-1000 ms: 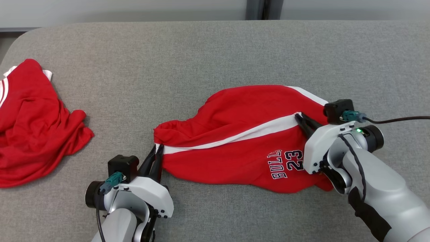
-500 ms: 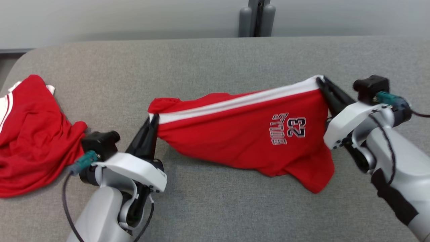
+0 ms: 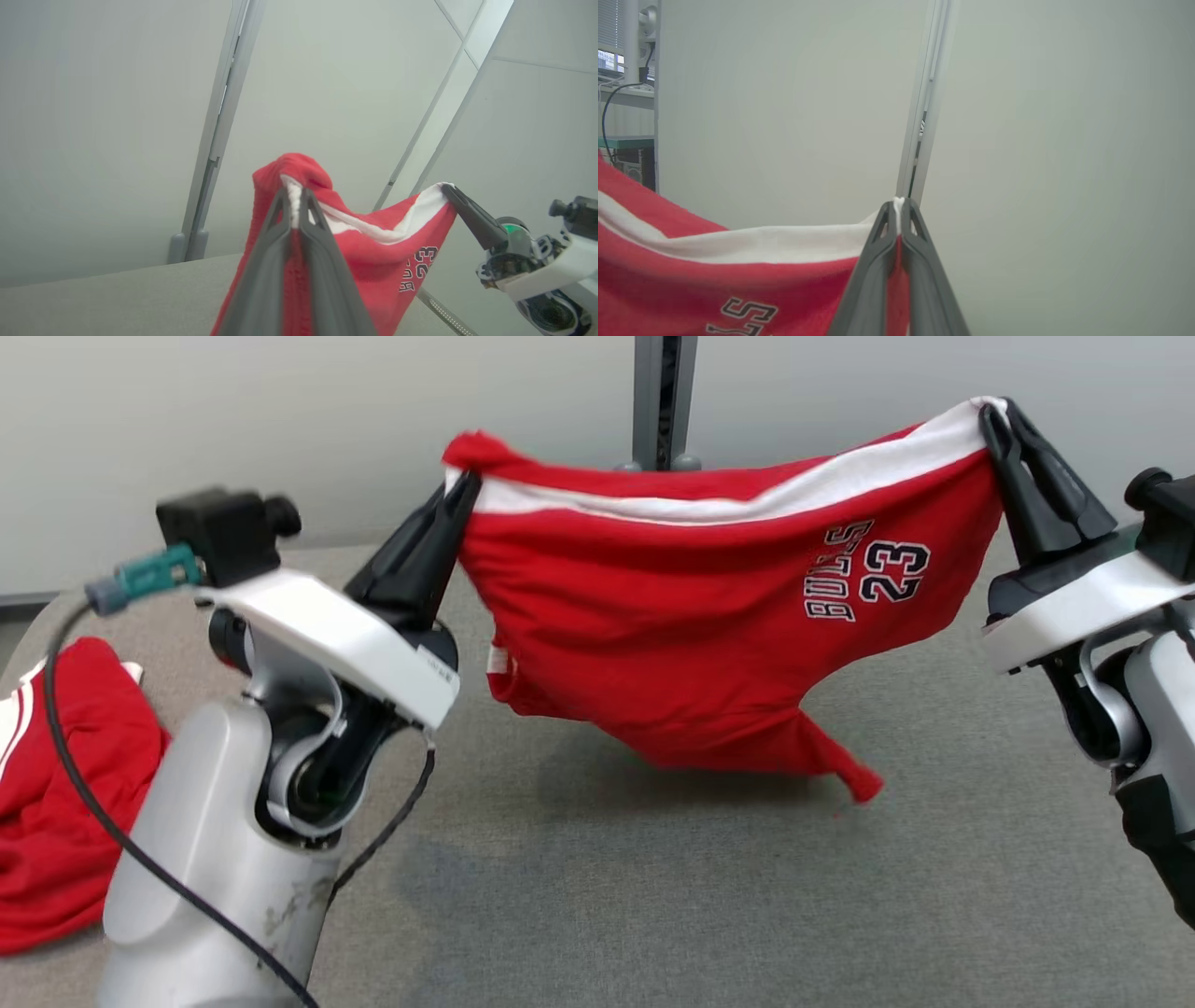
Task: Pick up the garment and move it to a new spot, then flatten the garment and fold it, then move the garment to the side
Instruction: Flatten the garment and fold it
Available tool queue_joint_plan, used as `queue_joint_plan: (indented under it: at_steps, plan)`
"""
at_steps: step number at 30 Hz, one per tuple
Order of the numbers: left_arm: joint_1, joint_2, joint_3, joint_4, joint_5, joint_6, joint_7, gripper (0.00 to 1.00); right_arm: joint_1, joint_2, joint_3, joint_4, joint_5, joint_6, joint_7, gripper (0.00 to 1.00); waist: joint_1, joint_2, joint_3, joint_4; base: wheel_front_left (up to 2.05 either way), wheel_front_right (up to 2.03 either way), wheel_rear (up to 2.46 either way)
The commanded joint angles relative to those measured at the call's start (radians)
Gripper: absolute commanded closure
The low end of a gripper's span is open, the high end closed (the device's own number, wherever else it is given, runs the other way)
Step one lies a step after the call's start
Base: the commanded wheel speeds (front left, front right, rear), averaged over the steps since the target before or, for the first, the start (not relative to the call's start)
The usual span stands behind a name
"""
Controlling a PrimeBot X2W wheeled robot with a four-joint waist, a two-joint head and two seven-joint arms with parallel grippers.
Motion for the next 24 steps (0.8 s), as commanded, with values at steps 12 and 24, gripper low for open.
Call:
queue_joint_plan:
  at_steps: [12, 24]
  plan:
    - [-0.221, 0.014, 0.013, 0.055, -0.01, 0.045, 0.102, 1.0, -0.101, -0.033, -0.095, -0.098, -0.034, 0.0, 0.095, 1.0, 0.0, 0.0, 0.0, -0.031, 0.0, 0.0, 0.0]
    - [-0.647, 0.002, -0.05, 0.45, 0.196, 0.005, -0.126, 1.0, -0.507, 0.073, -0.002, 0.222, -0.072, 0.0, 0.043, 1.0, 0.0, 0.0, 0.261, -0.032, 0.0, 0.0, 0.0]
